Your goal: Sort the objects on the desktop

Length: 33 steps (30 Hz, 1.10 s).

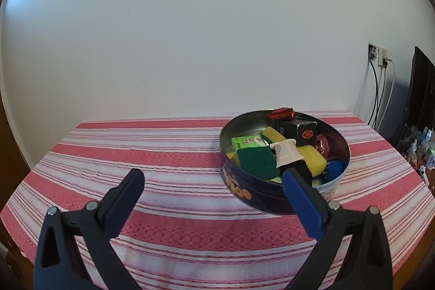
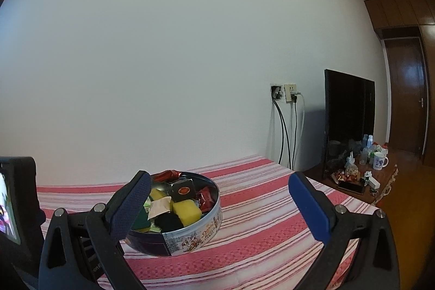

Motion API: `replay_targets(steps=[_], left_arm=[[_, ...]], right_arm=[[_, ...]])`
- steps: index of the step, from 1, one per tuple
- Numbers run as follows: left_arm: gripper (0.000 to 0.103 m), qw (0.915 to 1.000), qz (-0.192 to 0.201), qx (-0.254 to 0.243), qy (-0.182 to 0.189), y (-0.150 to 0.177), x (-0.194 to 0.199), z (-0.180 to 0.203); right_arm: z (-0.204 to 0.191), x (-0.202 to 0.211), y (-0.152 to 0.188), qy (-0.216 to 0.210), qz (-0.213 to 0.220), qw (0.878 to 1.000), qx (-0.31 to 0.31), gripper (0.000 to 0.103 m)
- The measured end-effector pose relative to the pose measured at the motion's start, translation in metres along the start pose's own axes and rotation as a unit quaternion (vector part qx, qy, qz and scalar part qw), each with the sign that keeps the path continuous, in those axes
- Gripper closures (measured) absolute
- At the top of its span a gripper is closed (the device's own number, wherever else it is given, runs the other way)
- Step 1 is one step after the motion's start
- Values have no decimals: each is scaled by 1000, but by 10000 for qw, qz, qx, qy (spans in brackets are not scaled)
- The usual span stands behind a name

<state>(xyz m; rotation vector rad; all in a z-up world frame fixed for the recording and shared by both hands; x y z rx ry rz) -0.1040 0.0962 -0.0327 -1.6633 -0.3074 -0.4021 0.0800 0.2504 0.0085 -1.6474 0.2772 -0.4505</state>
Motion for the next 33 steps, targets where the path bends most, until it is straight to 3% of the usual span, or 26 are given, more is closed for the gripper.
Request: replay_targets(steps=[4,18,33], left_arm=[[1,9997,142,-41,-183,-5,2,-8],[1,10000,-36,33,17,-2,-6,-10],[1,9999,-68,-124,72,2,-2,-9]], right_arm=[[-5,-1,0,-36,44,10000,69,1],[-6,-29,19,4,-438,9990,41,1],[-2,-21,16,-17,-373,9993,-19,1]])
Point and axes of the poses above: each gripper's, at about its wrist camera, not at the fingertips, and x roughly against the way its jaws point, z to its right, y to its underside, the point moved 8 cm from there along -x, roughly the way its jaws point, and after that the axes turned 9 degrees about -y, right-handed, at the moved point
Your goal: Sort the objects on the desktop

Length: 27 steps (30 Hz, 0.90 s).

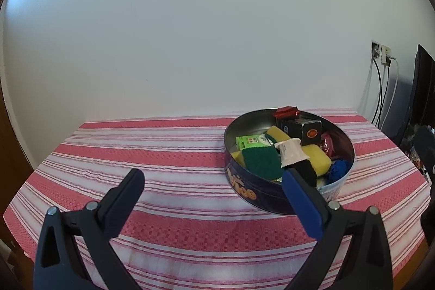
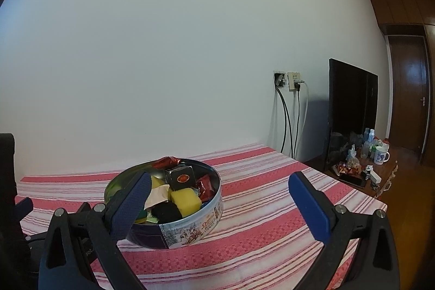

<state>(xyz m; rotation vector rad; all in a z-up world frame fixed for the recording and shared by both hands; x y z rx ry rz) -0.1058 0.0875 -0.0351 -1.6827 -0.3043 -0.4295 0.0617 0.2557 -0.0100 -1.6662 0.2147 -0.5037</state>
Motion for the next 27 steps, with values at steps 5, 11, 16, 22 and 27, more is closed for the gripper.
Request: replay_targets(steps=[5,11,16,22,27], left_arm=[[1,10000,-64,-6,14,1,0,5],[1,10000,-55,-27,10,1,1,6],[1,10000,-64,-37,12,1,2,7],[1,10000,-93,-14,10,2,2,8],[1,9999,-147,-11,16,3,0,10]], right_arm=[[3,-1,1,22,-49,10000,0,1],[5,0,2,12,-48,10000,-39,1],[8,1,2,-11,-46,10000,-50,1],[9,2,3,-11,-57,10000,-44,1],[9,1,4,2,-82,10000,-45,1]])
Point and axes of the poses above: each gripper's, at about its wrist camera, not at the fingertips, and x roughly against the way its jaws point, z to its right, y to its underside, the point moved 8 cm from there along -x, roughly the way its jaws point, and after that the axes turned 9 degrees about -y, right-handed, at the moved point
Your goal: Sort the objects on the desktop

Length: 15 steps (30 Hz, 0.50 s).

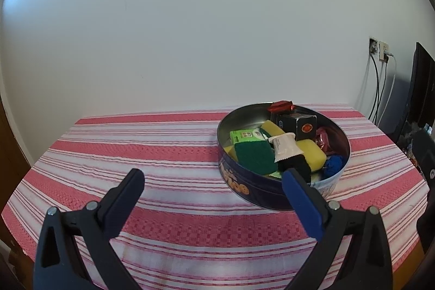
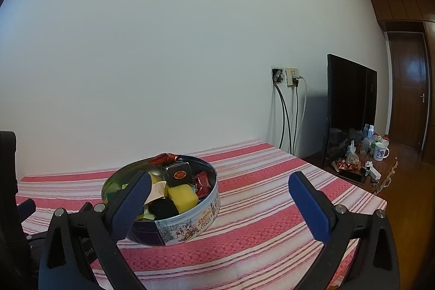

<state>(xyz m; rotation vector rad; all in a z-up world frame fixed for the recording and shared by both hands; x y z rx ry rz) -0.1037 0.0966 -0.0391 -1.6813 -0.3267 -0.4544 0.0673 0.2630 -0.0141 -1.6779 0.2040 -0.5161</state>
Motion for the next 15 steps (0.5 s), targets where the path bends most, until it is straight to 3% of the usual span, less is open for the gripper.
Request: replay_targets(steps=[15], left_arm=[[1,10000,-26,15,24,1,0,1]], right_arm=[[-1,-2,2,27,-20,10000,-2,1]])
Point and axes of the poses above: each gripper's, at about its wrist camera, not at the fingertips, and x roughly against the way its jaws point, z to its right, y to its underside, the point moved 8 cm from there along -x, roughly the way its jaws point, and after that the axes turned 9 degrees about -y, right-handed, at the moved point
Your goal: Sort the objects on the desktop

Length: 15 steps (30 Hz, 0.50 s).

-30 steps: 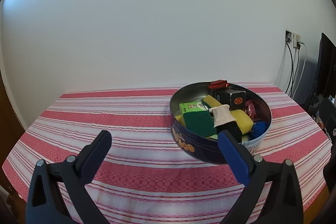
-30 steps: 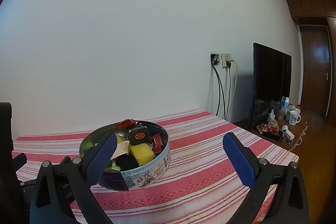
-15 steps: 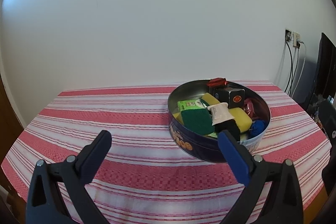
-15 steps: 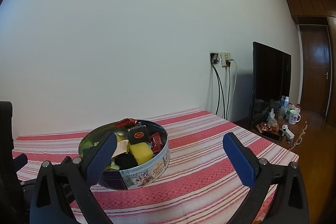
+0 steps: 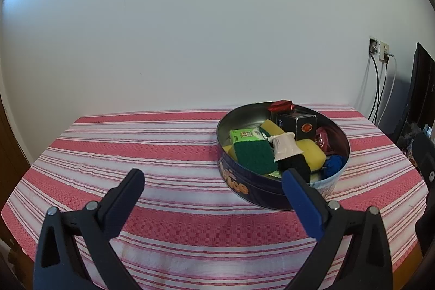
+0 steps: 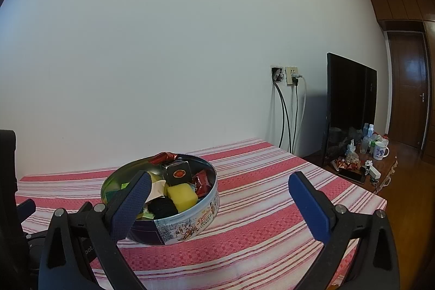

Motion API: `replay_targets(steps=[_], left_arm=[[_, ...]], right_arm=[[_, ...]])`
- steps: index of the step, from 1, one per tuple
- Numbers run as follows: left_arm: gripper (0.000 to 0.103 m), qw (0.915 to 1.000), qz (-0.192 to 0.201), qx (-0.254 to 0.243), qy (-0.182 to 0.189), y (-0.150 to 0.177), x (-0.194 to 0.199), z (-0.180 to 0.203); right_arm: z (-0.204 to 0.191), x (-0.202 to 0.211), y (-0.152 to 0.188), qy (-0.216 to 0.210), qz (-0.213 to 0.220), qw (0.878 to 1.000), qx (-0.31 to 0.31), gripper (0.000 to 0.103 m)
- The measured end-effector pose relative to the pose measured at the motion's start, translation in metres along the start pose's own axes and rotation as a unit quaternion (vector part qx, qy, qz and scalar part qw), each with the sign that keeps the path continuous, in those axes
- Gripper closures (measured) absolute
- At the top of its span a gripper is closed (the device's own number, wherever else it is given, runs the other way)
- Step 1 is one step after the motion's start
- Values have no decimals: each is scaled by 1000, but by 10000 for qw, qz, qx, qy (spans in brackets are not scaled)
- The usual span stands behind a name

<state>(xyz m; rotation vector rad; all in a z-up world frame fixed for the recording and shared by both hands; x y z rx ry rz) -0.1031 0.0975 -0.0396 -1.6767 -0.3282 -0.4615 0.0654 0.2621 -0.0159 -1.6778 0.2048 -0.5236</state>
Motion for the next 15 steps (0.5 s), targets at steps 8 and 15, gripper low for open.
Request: replay_targets(steps=[8,15], left_arm=[[1,10000,-31,-1,85,2,2,6],[1,10000,-34,-21,57,2,1,6]], right_arm=[[1,0,0,12,-6,10000,-5,1],[2,-2,2,128,-26,9999,-8,1]])
Point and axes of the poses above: each gripper's, at about its wrist camera, not at the fingertips, and x roughly against the way its jaws point, z to its right, y to its underside, the point moved 8 cm from there along -x, roughly the way its jaws point, and after that the axes turned 9 degrees about -y, right-handed, at the moved point
